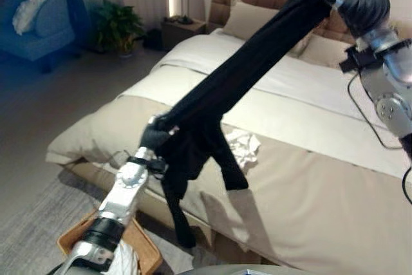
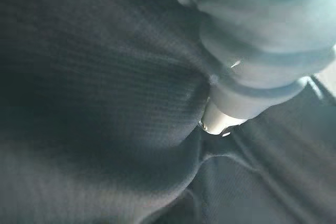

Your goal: Pick up clothes into the bucket

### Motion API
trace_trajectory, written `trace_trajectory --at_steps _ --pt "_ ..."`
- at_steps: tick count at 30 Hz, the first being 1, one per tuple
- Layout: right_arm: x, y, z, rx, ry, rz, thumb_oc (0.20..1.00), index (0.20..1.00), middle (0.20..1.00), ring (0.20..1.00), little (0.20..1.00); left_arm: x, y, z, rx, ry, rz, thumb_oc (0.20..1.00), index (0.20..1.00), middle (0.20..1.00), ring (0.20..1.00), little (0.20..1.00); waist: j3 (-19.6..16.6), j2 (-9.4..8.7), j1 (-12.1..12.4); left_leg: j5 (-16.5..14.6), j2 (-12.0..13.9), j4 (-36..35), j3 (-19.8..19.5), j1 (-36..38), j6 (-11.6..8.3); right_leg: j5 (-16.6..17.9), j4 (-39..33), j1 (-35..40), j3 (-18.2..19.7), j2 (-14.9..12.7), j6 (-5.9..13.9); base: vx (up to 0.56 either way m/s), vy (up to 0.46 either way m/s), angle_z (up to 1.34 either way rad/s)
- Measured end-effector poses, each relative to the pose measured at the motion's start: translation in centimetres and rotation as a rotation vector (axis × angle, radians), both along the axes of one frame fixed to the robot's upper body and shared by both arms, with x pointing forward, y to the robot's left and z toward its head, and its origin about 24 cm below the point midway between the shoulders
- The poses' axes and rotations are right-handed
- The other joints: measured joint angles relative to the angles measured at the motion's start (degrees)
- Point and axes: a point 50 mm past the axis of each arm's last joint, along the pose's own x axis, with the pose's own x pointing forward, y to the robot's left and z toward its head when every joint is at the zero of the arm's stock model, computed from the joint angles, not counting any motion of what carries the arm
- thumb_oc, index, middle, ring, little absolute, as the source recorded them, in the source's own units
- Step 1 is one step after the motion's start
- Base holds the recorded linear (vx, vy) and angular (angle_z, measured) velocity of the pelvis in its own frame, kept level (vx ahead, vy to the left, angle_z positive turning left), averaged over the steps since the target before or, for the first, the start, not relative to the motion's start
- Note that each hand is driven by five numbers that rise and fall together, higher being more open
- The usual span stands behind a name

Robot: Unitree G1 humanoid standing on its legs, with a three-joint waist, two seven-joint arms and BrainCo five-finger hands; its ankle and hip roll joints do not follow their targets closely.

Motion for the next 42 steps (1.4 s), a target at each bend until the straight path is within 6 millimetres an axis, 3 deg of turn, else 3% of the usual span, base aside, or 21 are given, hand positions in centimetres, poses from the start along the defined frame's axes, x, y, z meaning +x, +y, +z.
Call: trace_trajectory --at_steps 2,5,8,13,17,21,24,27,30,34,38,42 --pt "-0.1 -0.5 -0.6 0.018 0.014 -0.008 1.000 1.000 1.000 1.000 1.000 -0.2 1.4 0.8 0.019 -0.027 0.042 0.200 0.200 0.200 0.200 0.200 0.20 0.05 0.13 0.00 0.01 -0.03 -0.07 -0.02 -0.01 0.00 -0.06 0.04 -0.09 0.05 0.00 0.00 0.000 0.00" --pt "-0.8 -2.9 -0.9 0.118 0.007 -0.066 1.000 1.000 1.000 1.000 1.000 -0.8 5.1 2.2 0.040 -0.073 0.197 0.200 0.200 0.200 0.200 0.200 0.37 0.08 0.29 0.00 -0.09 -0.29 -0.07 -0.01 -0.01 0.00 -0.22 0.03 -0.13 0.02 0.00 0.00 0.000 0.00" --pt "-1.3 -4.2 -2.8 0.167 0.039 -0.104 1.000 1.000 1.000 1.000 1.000 -1.2 7.2 3.8 0.055 -0.128 0.294 0.200 0.200 0.200 0.200 0.200 0.43 0.04 0.30 0.00 -0.31 -0.42 -0.12 0.09 -0.01 0.00 -0.27 0.14 -0.27 -0.05 0.00 0.00 0.000 0.00" --pt "-1.7 -3.8 -8.0 0.072 0.203 -0.121 1.000 1.000 1.000 1.000 1.000 -0.9 7.3 4.9 0.042 -0.181 0.308 0.200 0.200 0.200 0.200 0.200 0.83 0.14 1.17 0.00 -0.44 -0.42 -0.45 0.01 -0.01 0.01 -0.34 0.30 -0.55 -0.14 -0.01 0.00 0.002 0.03" --pt "-2.1 -2.6 -12.7 -0.016 0.357 -0.092 1.000 1.000 1.000 1.000 1.000 -0.7 7.5 7.0 0.067 -0.263 0.311 0.200 0.200 0.200 0.200 0.200 1.22 0.12 1.36 0.09 -0.47 -0.43 -1.47 0.01 -0.15 0.00 -0.85 1.16 -1.59 -0.10 0.00 0.01 0.001 0.11" --pt "-2.5 -1.5 -15.0 0.011 0.406 -0.083 1.000 1.000 1.000 1.000 1.000 -1.1 7.2 8.7 0.063 -0.349 0.300 0.200 0.200 0.200 0.200 0.200 2.01 0.51 2.51 0.14 -0.55 -0.37 -1.70 -0.03 -0.22 0.00 -0.80 1.25 -1.84 -0.17 0.00 0.00 0.002 0.03" --pt "-2.8 -1.1 -16.5 0.043 0.437 -0.089 1.000 1.000 1.000 1.000 1.000 -1.2 7.1 8.9 0.061 -0.362 0.298 0.200 0.200 0.200 0.200 0.200 2.26 0.70 3.11 0.14 -0.58 -0.36 -1.79 -0.10 -0.22 0.00 -0.84 1.31 -1.96 -0.16 0.00 0.00 0.004 0.02" --pt "-3.0 -0.8 -17.0 0.043 0.446 -0.092 1.000 1.000 1.000 1.000 1.000 -1.9 7.9 8.5 0.068 -0.356 0.340 0.200 0.200 0.200 0.200 0.200 2.42 0.88 3.23 0.14 -0.70 -0.37 -2.29 -0.13 -0.22 -0.04 -0.85 1.61 -2.48 -0.24 0.06 0.00 0.007 0.09" --pt "-3.6 -1.0 -18.0 0.072 0.467 -0.109 1.000 1.000 1.000 1.000 1.000 -4.3 9.7 6.1 0.040 -0.305 0.459 0.200 0.200 0.200 0.200 0.200 2.58 0.89 3.17 0.13 -0.79 -0.39 -2.88 -0.18 -0.22 -0.27 -0.93 1.97 -3.10 -0.33 0.35 -0.01 0.001 0.09" --pt "-4.1 -0.9 -18.9 0.107 0.486 -0.119 1.000 1.000 1.000 1.000 1.000 -5.9 10.5 3.7 -0.002 -0.238 0.545 0.200 0.200 0.200 0.200 0.200 3.08 0.96 4.32 0.11 -0.81 -0.31 -3.07 -0.20 -0.24 -0.46 -0.86 2.06 -3.18 -0.57 0.57 0.00 0.002 0.01" --pt "-4.9 -0.3 -20.5 0.161 0.514 -0.122 1.000 1.000 1.000 1.000 1.000 -6.8 11.0 1.2 -0.049 -0.166 0.616 0.200 0.200 0.200 0.200 0.200 4.44 0.82 6.11 -0.16 -0.84 1.14 -4.03 -1.47 -0.60 -0.76 -0.23 1.90 -3.99 -0.55 0.73 -0.03 0.000 0.15" --pt "-5.6 0.3 -21.9 0.151 0.534 -0.149 1.000 1.000 1.000 1.000 1.000 -6.7 11.5 -0.1 -0.060 -0.113 0.658 0.200 0.200 0.200 0.200 0.200 7.46 0.02 7.37 -1.02 -1.14 6.32 -8.41 -6.36 -1.22 -3.84 6.05 -0.81 -6.57 -1.71 0.24 -0.09 -0.003 0.43"
